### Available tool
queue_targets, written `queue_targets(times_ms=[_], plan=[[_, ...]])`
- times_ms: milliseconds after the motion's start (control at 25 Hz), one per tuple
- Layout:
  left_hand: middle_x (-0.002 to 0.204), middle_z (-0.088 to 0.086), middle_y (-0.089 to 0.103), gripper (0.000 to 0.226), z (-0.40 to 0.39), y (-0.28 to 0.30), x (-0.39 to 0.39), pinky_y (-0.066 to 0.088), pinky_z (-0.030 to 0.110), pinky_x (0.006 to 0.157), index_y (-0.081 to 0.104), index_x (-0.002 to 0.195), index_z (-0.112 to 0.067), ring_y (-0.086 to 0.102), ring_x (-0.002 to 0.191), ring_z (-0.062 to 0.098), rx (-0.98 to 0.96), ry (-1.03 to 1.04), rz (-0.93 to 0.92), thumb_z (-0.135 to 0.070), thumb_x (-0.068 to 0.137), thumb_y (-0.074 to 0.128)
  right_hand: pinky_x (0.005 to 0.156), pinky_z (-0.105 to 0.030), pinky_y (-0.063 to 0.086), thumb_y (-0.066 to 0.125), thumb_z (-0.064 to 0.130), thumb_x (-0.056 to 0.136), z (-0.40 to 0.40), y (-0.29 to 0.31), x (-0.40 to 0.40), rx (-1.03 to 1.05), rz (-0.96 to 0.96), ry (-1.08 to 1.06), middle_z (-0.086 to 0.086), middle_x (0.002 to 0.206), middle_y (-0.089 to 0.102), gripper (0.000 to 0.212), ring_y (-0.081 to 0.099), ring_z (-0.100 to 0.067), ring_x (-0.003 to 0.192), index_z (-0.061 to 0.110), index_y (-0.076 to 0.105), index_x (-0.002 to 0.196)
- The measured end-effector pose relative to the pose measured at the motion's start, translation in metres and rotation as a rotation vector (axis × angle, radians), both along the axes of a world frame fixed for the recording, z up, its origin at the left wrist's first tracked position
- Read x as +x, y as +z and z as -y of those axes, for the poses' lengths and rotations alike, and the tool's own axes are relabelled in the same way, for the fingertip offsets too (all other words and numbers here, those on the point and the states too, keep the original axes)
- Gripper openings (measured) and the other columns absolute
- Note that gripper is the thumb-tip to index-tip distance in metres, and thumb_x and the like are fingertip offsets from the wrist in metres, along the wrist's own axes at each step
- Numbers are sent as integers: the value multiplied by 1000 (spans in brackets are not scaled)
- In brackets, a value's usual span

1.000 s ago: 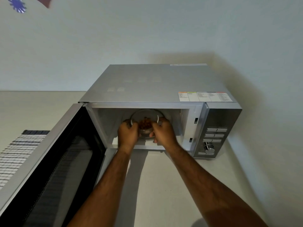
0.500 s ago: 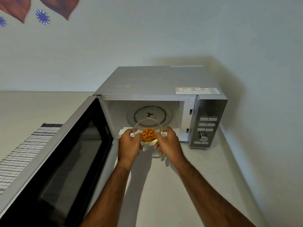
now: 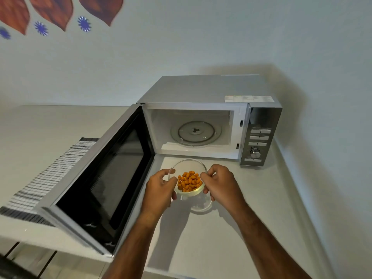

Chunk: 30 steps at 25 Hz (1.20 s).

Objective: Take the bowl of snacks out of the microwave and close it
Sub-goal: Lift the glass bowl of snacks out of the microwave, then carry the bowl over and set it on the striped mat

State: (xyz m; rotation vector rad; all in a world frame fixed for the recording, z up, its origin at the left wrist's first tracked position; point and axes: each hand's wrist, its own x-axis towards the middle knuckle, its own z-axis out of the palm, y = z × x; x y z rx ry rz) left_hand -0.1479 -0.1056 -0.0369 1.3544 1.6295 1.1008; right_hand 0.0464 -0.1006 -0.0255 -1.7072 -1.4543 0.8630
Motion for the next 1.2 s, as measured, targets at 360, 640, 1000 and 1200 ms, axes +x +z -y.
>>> queue_targets(times_ms=[360,640,1000,1200], plan=[[73,7,77,31,71,7,-39,49,19,50,67,132,-27,66,56,8,-11,5,-80,-22,102,61,62,-32,59,57,42,100,62,0,-33,104,309,129,0,71,70,31,73,-15,66,25,50,75],[65,7,73,35,98,5,-58,51,20,52,64,136,-28,61,51,3,-35,-65,-64,-19,102,61,57,-39,55,54,40,98,94,-4,-49,99,348,116,-1,59,59,36,70,-18,61,28,41,67],[59,8,65,42,132,9,-110,64,30,65,59,142,-34,61,51,4,4,-273,-165,-26,101,55,55,-51,54,57,33,91,158,-8,-98,18,266,-76,-16,55,60,33,60,-32,52,11,50,67],[64,-6,68,41,153,3,-160,65,34,64,63,140,-34,61,55,2,14,-397,-161,-31,100,57,52,-51,55,57,40,88,196,-10,-146,-51,259,-123,-19,58,58,37,60,-31,50,11,52,67]])
